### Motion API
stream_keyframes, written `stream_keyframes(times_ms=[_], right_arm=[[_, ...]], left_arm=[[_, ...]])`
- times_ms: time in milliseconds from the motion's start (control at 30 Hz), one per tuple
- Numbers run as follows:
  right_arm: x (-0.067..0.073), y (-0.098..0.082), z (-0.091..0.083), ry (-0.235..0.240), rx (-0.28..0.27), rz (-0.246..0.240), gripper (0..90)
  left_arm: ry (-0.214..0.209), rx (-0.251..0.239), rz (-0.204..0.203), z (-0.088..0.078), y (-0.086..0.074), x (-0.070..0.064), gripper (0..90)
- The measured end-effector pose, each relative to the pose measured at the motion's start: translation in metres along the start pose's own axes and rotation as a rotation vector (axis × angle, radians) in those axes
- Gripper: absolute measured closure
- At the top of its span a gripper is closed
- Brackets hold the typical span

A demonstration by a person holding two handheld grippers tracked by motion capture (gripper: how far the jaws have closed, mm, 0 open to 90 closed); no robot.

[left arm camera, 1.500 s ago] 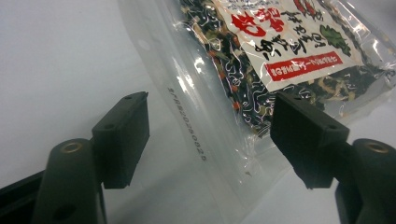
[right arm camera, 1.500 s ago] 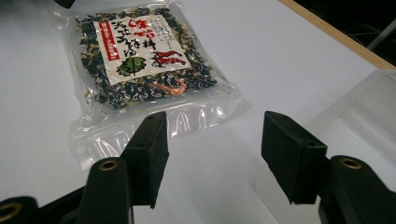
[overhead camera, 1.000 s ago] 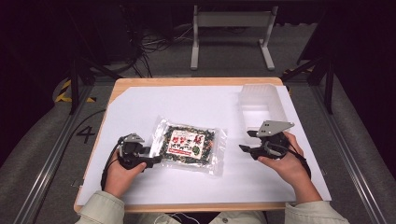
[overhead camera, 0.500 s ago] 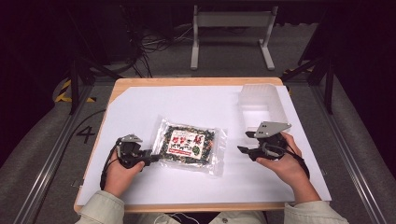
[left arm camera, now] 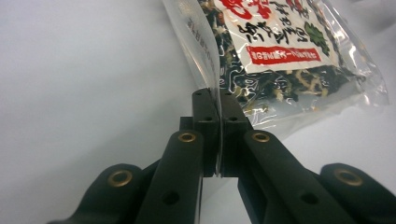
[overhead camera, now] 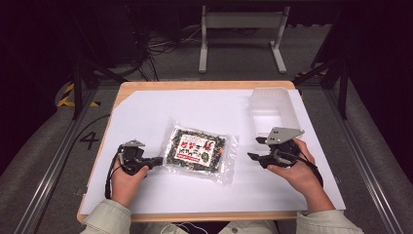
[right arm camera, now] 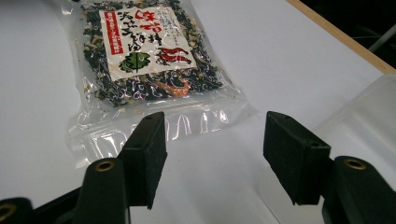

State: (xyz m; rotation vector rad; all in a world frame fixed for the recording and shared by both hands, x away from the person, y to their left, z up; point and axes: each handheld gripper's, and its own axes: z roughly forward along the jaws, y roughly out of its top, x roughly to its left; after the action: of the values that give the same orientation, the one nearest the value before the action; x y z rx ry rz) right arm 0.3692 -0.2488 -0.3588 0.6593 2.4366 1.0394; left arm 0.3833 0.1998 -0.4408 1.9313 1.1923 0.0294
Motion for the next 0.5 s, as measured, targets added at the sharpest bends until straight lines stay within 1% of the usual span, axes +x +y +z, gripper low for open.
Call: stream_keyframes(times_ms=[100, 133, 167, 267, 333, 367, 400, 500], right_arm=[[0.0, 0.0, 0.0, -0.003, 0.0, 0.002, 39.5], [0.0, 0.0, 0.0, -0.004, 0.0, 0.003, 39.5], [0.0, 0.0, 0.0, -0.003, -0.001, 0.001, 39.6], [0.0, 0.0, -0.001, -0.004, -0.001, 0.0, 39.8], [0.0, 0.0, -0.001, -0.005, -0.002, -0.001, 40.0], [0.0, 0.0, -0.001, -0.006, -0.002, -0.002, 40.1], [0.001, 0.0, -0.001, -0.006, -0.003, -0.002, 40.3], [0.001, 0.001, -0.002, -0.003, -0.012, 0.0, 40.8]], left_arm=[[-0.001, -0.036, 0.017, -0.006, 0.002, -0.003, 89.5], [0.003, -0.054, 0.03, -0.009, 0.003, -0.004, 89.5], [-0.002, -0.07, 0.027, -0.012, 0.004, -0.007, 89.6], [-0.03, -0.128, 0.036, -0.021, 0.009, -0.012, 89.6], [-0.042, -0.149, 0.044, -0.025, 0.012, -0.015, 89.6], [-0.044, -0.157, 0.062, -0.028, 0.014, -0.016, 89.6], [-0.057, -0.171, 0.055, -0.03, 0.015, -0.019, 89.7], [-0.076, -0.202, 0.081, -0.037, 0.022, -0.026, 89.7]])
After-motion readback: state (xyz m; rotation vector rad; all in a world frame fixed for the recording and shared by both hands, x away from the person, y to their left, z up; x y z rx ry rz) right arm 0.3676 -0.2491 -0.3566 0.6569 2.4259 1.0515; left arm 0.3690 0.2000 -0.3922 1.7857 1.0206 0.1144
